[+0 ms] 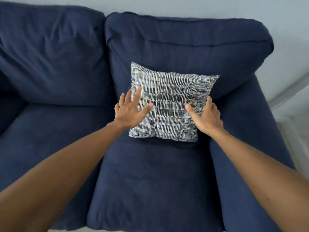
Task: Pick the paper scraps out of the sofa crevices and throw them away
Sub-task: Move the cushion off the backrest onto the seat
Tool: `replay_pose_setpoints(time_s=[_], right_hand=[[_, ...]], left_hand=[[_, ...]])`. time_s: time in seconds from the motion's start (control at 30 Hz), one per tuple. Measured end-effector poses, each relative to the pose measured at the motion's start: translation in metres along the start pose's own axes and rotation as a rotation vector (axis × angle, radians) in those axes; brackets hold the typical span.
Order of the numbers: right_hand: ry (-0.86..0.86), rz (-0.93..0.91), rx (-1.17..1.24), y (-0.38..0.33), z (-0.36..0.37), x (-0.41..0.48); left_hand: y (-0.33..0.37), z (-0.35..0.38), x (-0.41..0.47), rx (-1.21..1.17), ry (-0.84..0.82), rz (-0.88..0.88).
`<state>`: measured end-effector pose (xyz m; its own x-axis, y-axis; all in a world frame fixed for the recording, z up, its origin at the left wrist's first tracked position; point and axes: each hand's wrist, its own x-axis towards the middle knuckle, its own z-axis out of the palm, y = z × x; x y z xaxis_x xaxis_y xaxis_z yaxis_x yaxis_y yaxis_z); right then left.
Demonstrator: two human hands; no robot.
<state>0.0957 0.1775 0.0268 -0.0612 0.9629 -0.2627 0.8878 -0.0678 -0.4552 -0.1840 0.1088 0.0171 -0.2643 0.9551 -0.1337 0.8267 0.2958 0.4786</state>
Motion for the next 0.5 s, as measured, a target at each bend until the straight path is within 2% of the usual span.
replay_pose_setpoints(time_s=[0.23,0.37,0.5], right_hand=[[-0.090,0.133,0.173,0.038,0.047,0.053],[-0.144,0.144,0.276,0.045,0.060,0.073],[-0.172,0.164,0.441,0.043,0.067,0.084]], left_hand=[[-0.017,0.065,0.031,-0.193,-0.005,-0.180],[-0.016,0.077,0.050,-0.371,0.018,-0.220],[-0.016,0.082,0.059,-0.413,0.022,-0.270]])
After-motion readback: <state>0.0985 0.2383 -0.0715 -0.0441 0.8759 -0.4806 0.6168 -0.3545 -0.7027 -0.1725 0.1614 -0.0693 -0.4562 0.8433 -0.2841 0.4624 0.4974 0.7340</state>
